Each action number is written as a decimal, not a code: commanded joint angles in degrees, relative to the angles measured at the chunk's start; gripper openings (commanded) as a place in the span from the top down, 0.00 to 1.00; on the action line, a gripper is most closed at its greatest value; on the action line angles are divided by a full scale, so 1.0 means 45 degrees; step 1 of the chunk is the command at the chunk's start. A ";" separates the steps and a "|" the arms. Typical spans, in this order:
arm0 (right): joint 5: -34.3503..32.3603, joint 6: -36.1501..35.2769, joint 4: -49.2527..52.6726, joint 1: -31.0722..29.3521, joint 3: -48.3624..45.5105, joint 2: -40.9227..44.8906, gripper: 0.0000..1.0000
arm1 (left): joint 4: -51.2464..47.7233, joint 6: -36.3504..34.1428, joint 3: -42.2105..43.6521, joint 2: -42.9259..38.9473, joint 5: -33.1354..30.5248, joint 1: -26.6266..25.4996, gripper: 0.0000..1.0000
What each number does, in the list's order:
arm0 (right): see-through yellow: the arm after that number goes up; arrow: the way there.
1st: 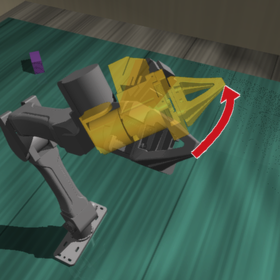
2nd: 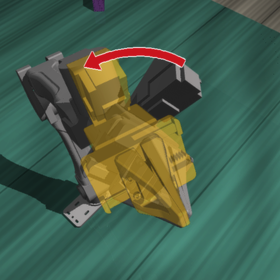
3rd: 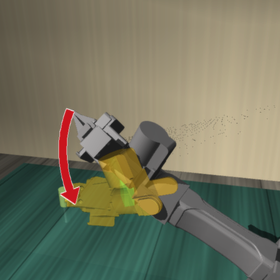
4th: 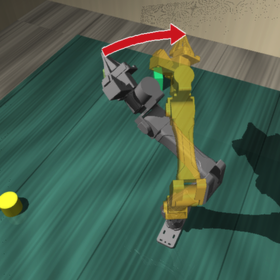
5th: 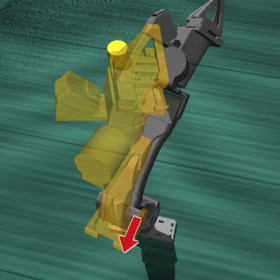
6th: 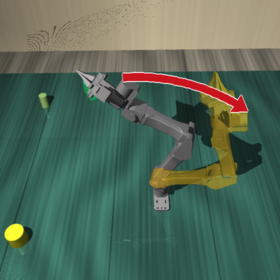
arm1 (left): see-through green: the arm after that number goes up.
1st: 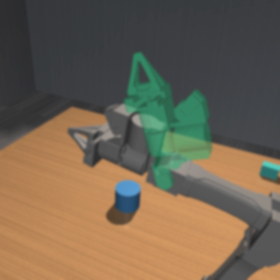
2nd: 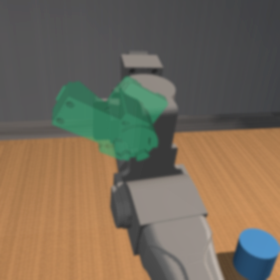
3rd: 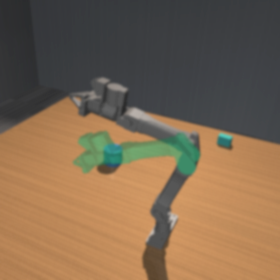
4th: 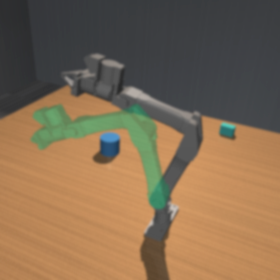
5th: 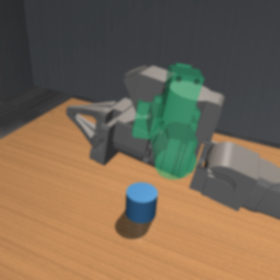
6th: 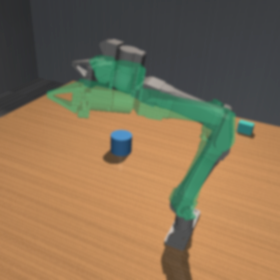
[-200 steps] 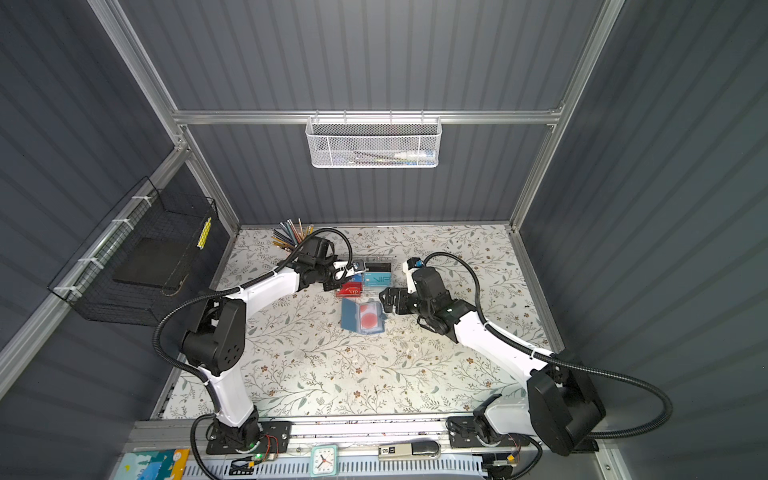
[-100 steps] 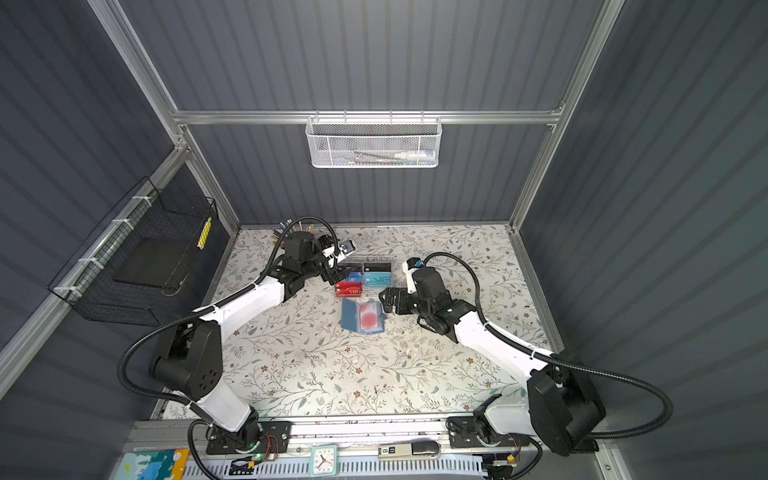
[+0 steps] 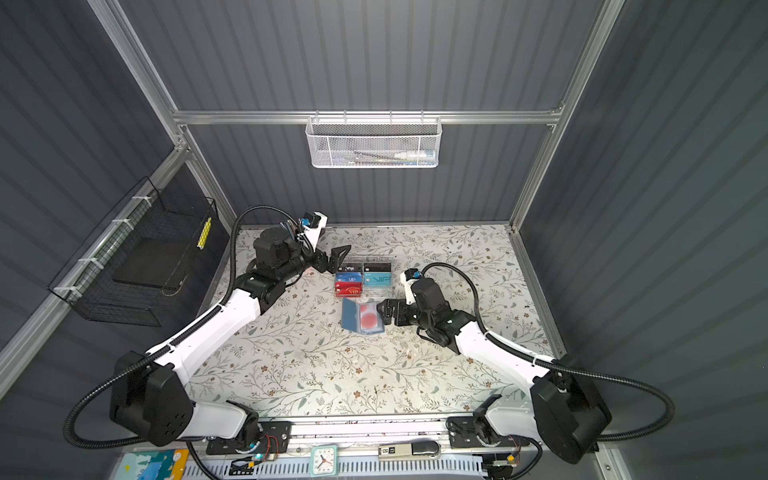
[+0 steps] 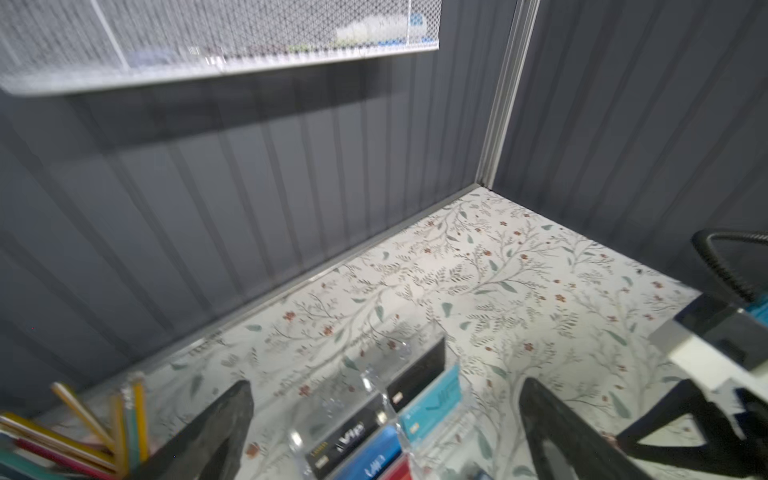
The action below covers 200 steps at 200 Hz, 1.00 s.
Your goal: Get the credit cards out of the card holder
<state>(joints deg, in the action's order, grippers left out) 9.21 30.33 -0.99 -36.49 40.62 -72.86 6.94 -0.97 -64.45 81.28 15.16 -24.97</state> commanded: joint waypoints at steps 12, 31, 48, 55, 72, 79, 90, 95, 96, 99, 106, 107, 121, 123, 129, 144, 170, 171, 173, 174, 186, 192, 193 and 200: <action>0.0182 0.0320 -0.1277 -0.0544 -0.0969 0.0166 0.01 | 0.0435 0.5151 0.1561 -0.0637 0.1241 -0.0227 0.00; 0.0443 0.0583 -0.2279 -0.0626 -0.1776 0.0368 0.01 | 0.1371 0.7014 0.2787 -0.1196 0.0935 -0.0616 0.00; 0.0559 0.0637 -0.2865 -0.0746 -0.2168 0.0238 0.01 | 0.0928 0.7315 0.3201 -0.1456 -0.0627 -0.1690 0.00; 0.0599 0.0613 -0.3018 -0.0814 -0.2244 0.0121 0.01 | 0.0569 0.7358 0.3231 -0.1476 -0.1262 -0.2172 0.00; 0.0595 0.0632 -0.3559 -0.1025 -0.2409 -0.0178 0.01 | 0.0391 0.8093 0.3446 -0.1143 -0.1937 -0.2788 0.00; 0.0623 0.0671 -0.3772 -0.1079 -0.2427 -0.0306 0.01 | 0.0429 0.8468 0.3552 -0.0938 -0.1979 -0.2809 0.00; 0.0695 0.0708 -0.4046 -0.1146 -0.2402 -0.0571 0.01 | 0.0582 0.8856 0.3675 -0.0569 -0.1795 -0.2827 0.00; 0.0725 0.0718 -0.4168 -0.1182 -0.2396 -0.0675 0.01 | 0.0662 0.9012 0.3710 -0.0397 -0.1682 -0.2842 0.00; 0.0716 0.0720 -0.4190 -0.1185 -0.2401 -0.0689 0.01 | 0.0664 0.9067 0.3713 -0.0362 -0.1675 -0.2846 0.00; 0.0739 0.0709 -0.4246 -0.1214 -0.2373 -0.0760 0.01 | 0.0618 0.9196 0.3728 -0.0277 -0.1672 -0.2844 0.00; 0.0764 0.0712 -0.4383 -0.1275 -0.2340 -0.0932 0.01 | 0.0549 0.9467 0.3720 -0.0079 -0.1669 -0.2868 0.00; 0.0765 0.0697 -0.4405 -0.1280 -0.2334 -0.0955 0.01 | 0.0558 0.9500 0.3737 -0.0056 -0.1669 -0.2869 0.00; 0.0785 0.0666 -0.4698 -0.1344 -0.2290 -0.1260 0.01 | 0.1346 1.0028 0.4200 0.0131 -0.1626 -0.2888 0.00; 0.0785 0.0669 -0.4754 -0.1359 -0.2289 -0.1306 0.01 | 0.1489 1.0116 0.4276 0.0164 -0.1614 -0.2888 0.00; 0.0814 0.0644 -0.4876 -0.1364 -0.2273 -0.1457 0.01 | 0.1849 1.0321 0.4482 0.0245 -0.1587 -0.2888 0.00; 0.0903 0.0652 -0.5089 -0.1431 -0.2213 -0.1733 0.01 | 0.2138 1.0549 0.4628 0.0497 -0.1581 -0.2888 0.00; 0.0912 0.0581 -0.5395 -0.1538 -0.2134 -0.2002 0.01 | 0.2767 1.1011 0.4903 0.1011 -0.1377 -0.2888 0.00; 0.0917 0.0583 -0.5409 -0.1539 -0.2133 -0.2007 0.01 | 0.2781 1.1024 0.4905 0.1026 -0.1377 -0.2898 0.00; 0.0911 0.0580 -0.5444 -0.1539 -0.2133 -0.2020 0.01 | 0.2791 1.1033 0.4926 0.1047 -0.1376 -0.2891 0.00; 0.0906 0.0563 -0.5463 -0.1539 -0.2132 -0.2026 0.01 | 0.2792 1.1045 0.4936 0.1053 -0.1386 -0.2889 0.00; 0.0891 0.0539 -0.5588 -0.1561 -0.2079 -0.2181 0.01 | 0.2860 1.1073 0.5100 0.1173 -0.1553 -0.2888 0.00; 0.0912 0.0518 -0.5599 -0.1559 -0.2029 -0.2277 0.01 | 0.2885 1.1090 0.5212 0.1205 -0.1668 -0.2871 0.00; 0.0917 0.0513 -0.5599 -0.1559 -0.2012 -0.2301 0.01 | 0.2888 1.1093 0.5226 0.1211 -0.1688 -0.2880 0.00; 0.0973 0.0501 -0.5618 -0.1559 -0.1961 -0.2390 0.01 | 0.2947 1.1113 0.5344 0.1216 -0.1808 -0.2876 0.00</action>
<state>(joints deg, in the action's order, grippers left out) 12.73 32.99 -23.97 -43.22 30.02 -82.37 17.19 47.18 -42.09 86.08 8.47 -38.09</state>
